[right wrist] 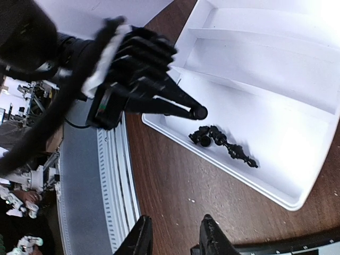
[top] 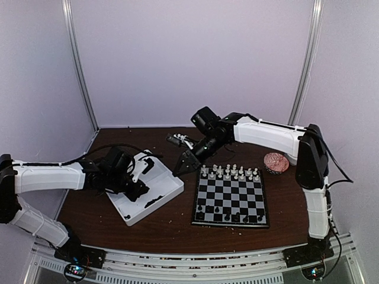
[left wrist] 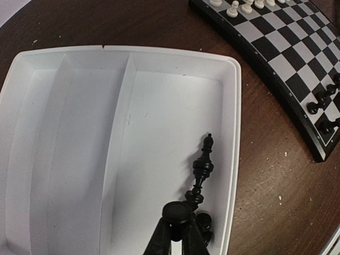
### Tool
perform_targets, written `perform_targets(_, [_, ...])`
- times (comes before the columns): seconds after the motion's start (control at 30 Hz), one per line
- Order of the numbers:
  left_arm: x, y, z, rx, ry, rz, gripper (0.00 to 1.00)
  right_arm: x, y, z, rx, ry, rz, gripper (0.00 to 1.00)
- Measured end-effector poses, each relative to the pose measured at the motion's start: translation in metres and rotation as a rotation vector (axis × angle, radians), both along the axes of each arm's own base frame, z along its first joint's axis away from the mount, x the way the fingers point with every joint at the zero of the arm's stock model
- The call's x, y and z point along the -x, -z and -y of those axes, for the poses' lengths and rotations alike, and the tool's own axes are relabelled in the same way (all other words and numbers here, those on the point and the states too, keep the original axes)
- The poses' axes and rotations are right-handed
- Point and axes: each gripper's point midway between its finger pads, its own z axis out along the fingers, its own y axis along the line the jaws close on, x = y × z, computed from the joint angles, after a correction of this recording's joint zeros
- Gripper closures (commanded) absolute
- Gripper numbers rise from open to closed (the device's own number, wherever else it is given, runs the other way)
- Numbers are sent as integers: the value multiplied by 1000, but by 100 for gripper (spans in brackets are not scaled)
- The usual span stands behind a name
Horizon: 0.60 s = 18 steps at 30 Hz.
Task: Set up the chess pieces on the board
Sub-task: Pass from the left arm to the right
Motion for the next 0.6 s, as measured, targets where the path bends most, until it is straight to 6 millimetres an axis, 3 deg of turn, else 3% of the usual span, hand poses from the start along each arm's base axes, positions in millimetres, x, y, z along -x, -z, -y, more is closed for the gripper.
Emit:
perform_targets(0.1, [1,-10,5,30,15,22,95,-3,14,-26,-9,17,-84,63])
perform_targets(0.37, [3,-15,9,52,34,28,95,-9,59,-64,-40,91,-369,60])
perform_targets(0.6, [4,-15,11,60,44,23,94,-14,53,-90,-127,112,-509,62])
